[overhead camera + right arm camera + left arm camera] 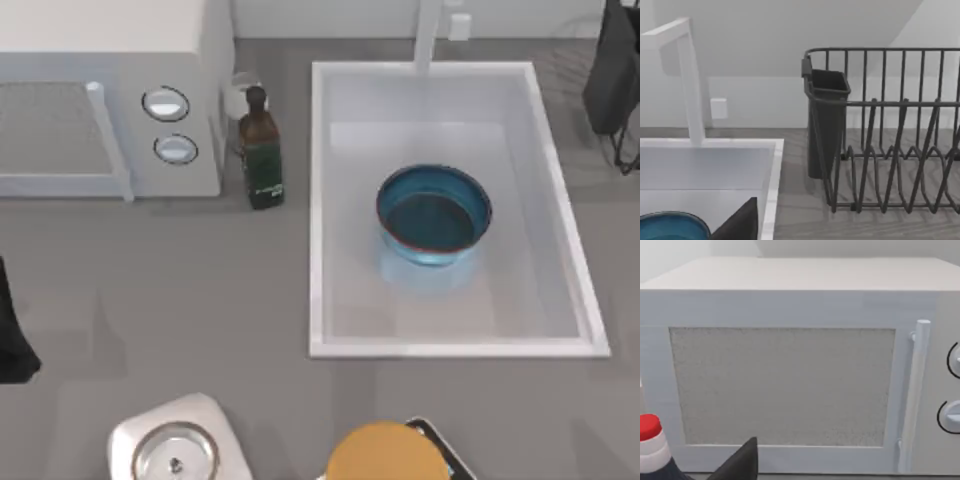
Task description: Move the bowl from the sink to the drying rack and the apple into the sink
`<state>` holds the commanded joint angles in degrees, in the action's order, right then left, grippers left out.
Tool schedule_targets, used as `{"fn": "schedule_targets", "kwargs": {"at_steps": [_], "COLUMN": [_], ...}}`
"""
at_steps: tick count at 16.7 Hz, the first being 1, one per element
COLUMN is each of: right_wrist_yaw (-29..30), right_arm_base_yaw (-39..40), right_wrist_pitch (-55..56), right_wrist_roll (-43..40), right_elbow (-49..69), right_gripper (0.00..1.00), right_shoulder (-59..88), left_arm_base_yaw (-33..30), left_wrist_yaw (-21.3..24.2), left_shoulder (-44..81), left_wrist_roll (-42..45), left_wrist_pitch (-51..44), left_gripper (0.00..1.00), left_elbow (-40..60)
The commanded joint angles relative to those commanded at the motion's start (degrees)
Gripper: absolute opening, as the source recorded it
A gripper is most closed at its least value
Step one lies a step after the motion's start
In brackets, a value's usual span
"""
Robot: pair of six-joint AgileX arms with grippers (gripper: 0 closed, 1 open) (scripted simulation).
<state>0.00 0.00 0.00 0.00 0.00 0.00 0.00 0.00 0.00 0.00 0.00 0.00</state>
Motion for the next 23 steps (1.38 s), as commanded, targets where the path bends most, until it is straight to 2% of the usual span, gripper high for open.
{"fn": "schedule_targets", "kwargs": {"at_steps": [5, 10, 14, 18, 23], "right_wrist_yaw": [0.4, 1.6, 3.0, 4.5, 4.9], "right_arm_base_yaw": [0.5, 3.0, 5.9, 9.2, 13.4], "right_wrist_pitch": [-0.5, -7.2, -16.1, -24.1, -36.0], "right_wrist_roll": [-0.2, 0.9, 3.0, 5.4, 9.9], "right_elbow": [3.1, 19.9, 42.9, 67.0, 86.3], "right_gripper": [1.00, 1.00, 1.00, 1.00, 1.00], "right_shoulder": [2.6, 17.5, 39.4, 68.1, 96.7], "left_arm_base_yaw": [0.0, 0.0, 0.0, 0.0, 0.0], "left_wrist_yaw": [0.0, 0.0, 0.0, 0.0, 0.0], "left_shoulder": [0.0, 0.0, 0.0, 0.0, 0.0], "left_wrist_roll": [0.0, 0.0, 0.0, 0.0, 0.0], "left_wrist_pitch": [0.0, 0.0, 0.0, 0.0, 0.0], "left_gripper": [1.00, 1.00, 1.00, 1.00, 1.00], "left_elbow": [0.0, 0.0, 0.0, 0.0, 0.0]}}
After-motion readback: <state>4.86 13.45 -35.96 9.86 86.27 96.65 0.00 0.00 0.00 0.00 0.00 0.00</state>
